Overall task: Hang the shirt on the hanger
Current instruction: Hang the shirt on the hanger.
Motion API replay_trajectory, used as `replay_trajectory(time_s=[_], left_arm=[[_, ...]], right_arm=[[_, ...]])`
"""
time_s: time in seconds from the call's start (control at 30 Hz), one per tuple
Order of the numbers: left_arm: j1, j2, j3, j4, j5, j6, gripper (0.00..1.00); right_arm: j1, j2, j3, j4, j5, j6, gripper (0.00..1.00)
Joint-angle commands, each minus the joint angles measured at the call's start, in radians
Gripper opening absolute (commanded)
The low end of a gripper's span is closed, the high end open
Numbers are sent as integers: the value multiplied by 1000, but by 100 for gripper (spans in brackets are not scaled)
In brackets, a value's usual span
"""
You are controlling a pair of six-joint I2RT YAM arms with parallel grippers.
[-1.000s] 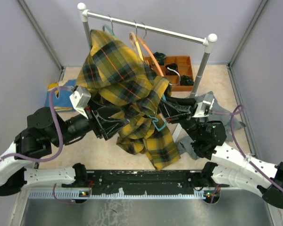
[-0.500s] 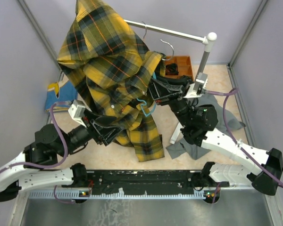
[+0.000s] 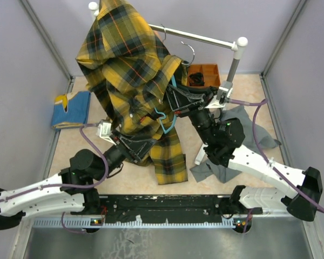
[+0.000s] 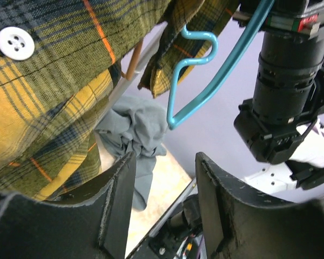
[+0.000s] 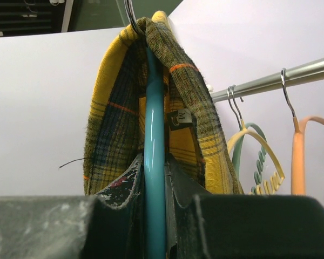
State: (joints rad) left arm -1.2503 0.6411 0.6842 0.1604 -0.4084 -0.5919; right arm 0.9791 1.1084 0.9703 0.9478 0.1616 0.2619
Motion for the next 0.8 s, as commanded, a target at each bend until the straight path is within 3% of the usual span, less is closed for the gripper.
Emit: replay_trajectory(time_s=[0.0,0.3,0.53,0.77], left_arm=[[-3,38,-12,226,-56,-38,53],[-3,108,-40,385,-141,-16,44],[-3,178,-31,516,-144,31,45],[-3,241,2,537,-117,53,45]], right_arm=[[7,-53,70,153,34,-7,0],[8,-90,53,138,30,8,0],[7,-103,50,132,21,23,0],[7,-109,48,131,17,33,0]])
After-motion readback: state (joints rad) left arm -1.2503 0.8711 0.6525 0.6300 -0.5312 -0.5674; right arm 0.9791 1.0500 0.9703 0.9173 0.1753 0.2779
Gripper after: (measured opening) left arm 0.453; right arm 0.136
